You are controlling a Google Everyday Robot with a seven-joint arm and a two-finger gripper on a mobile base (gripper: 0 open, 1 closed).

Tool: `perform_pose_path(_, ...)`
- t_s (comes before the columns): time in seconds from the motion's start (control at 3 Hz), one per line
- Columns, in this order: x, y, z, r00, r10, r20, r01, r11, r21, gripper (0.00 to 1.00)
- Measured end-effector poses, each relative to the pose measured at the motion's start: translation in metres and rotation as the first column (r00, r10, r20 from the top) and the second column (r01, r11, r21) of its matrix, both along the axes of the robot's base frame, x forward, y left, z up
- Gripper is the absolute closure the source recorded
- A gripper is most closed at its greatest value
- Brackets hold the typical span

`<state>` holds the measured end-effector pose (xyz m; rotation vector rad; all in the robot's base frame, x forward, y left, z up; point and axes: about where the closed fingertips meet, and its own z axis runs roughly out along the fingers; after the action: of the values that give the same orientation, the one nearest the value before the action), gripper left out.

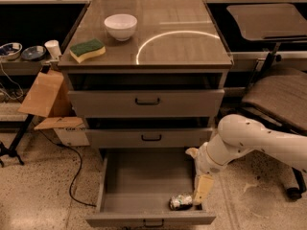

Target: Pick 7up can from bottom drawer and place on counter

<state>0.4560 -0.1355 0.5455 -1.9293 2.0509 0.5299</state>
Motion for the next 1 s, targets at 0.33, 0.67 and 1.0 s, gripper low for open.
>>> perform_pose_path(0.33,0.026,0.009,-0.060,0.9998,0.017,0.002,-0.017,0.998,0.067,0.00)
perform_pose_path(0.67,0.039,0.027,-0.136,0.9998,0.011,-0.018,-0.008,0.992,0.127,0.00)
perform_pose_path(1.0,0.038,0.050,-0.210,0.9979,-0.019,-0.061,0.029,0.987,0.157,0.00)
